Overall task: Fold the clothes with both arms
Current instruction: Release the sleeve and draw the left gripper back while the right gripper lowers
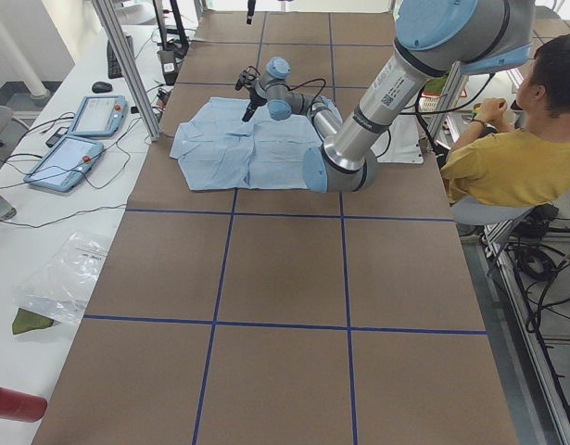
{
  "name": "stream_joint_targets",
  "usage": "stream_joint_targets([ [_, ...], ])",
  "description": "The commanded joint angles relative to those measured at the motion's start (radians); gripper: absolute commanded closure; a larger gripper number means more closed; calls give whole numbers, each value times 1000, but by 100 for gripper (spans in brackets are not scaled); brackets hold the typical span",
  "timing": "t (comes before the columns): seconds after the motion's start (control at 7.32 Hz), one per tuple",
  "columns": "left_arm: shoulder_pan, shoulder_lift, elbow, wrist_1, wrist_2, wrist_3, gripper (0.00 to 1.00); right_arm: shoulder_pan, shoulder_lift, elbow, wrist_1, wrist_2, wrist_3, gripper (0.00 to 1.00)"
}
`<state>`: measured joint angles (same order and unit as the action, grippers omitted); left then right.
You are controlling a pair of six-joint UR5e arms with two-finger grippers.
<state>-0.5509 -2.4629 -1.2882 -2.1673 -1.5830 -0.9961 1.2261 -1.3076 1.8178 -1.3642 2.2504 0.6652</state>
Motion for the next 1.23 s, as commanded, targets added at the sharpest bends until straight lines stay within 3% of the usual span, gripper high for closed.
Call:
stream_joint_targets([
  [0.0,-14,5,61,-2,9,-1,0,-51,34,2,0,-43,65,0],
  [0.14,-27,5,94,-6,11,8,0,-56,34,2,-1,-46,66,0],
  [0.41,-57,36,38,7,-33,81,0,-126,30,55,-3,-128,162,0],
  [0.82,-55,316,-396,203,-63,146,0,-362,-48,237,-10,-325,458,0],
  [1.09,-38,527,-607,210,-72,125,0,-507,-152,371,-9,-417,603,0],
])
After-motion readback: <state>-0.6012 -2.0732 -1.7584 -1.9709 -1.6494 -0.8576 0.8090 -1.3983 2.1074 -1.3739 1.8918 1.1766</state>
